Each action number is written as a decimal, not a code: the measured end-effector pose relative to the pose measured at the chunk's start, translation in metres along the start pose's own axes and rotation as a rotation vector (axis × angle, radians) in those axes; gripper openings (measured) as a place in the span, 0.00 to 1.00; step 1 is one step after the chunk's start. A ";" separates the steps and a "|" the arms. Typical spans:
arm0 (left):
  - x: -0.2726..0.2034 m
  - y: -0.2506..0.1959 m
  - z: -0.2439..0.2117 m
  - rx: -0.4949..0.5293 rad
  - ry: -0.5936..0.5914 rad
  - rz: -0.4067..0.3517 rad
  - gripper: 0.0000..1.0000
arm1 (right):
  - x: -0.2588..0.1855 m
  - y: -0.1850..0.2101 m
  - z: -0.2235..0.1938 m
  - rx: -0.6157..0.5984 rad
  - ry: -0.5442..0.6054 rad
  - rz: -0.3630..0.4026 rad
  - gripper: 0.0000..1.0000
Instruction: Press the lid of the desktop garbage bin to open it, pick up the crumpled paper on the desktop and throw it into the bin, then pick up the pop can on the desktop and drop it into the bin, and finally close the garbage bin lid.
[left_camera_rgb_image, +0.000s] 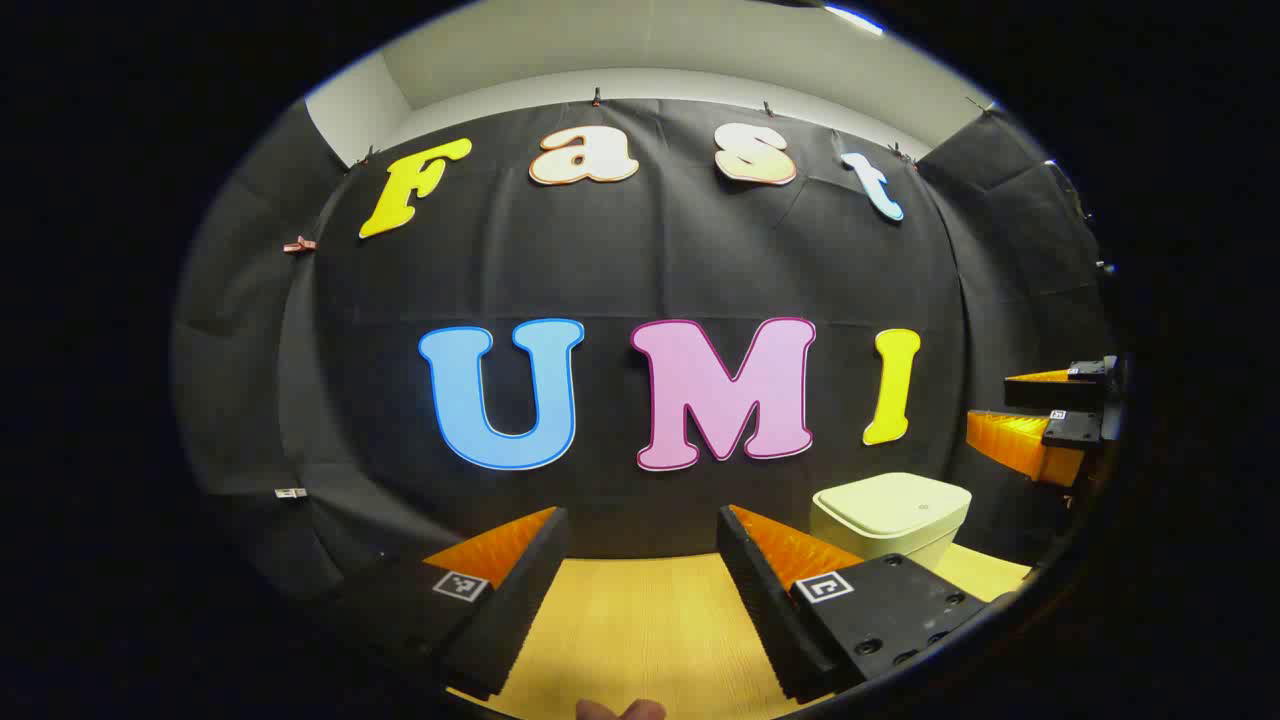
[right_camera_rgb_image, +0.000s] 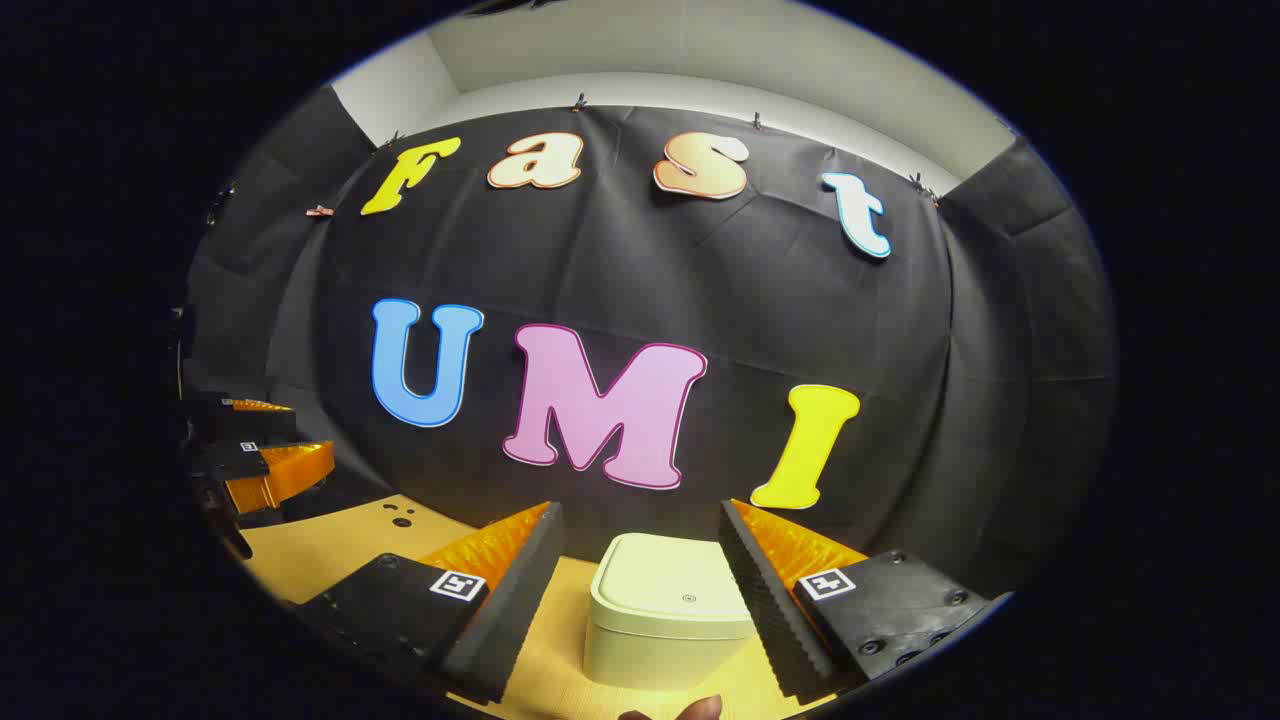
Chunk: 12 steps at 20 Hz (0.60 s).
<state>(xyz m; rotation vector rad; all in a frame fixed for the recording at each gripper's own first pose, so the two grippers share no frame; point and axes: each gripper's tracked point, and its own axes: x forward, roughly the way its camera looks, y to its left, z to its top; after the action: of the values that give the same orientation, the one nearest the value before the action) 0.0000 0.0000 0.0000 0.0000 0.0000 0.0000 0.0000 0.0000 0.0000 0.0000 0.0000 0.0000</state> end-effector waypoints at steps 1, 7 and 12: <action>0.000 0.000 -0.001 -0.001 0.001 0.000 0.95 | 0.000 0.001 0.001 0.000 -0.005 0.004 0.97; 0.003 0.001 -0.001 -0.003 -0.003 0.001 0.95 | 0.000 0.010 0.009 -0.013 -0.031 0.030 0.98; 0.004 0.000 -0.001 -0.001 -0.004 0.001 0.95 | 0.003 0.014 0.005 0.021 -0.004 0.052 0.97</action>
<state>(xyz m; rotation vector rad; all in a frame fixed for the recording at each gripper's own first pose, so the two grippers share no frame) 0.0044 0.0005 -0.0006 -0.0014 -0.0043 0.0006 0.0034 0.0143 0.0048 0.0214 -0.0037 0.0521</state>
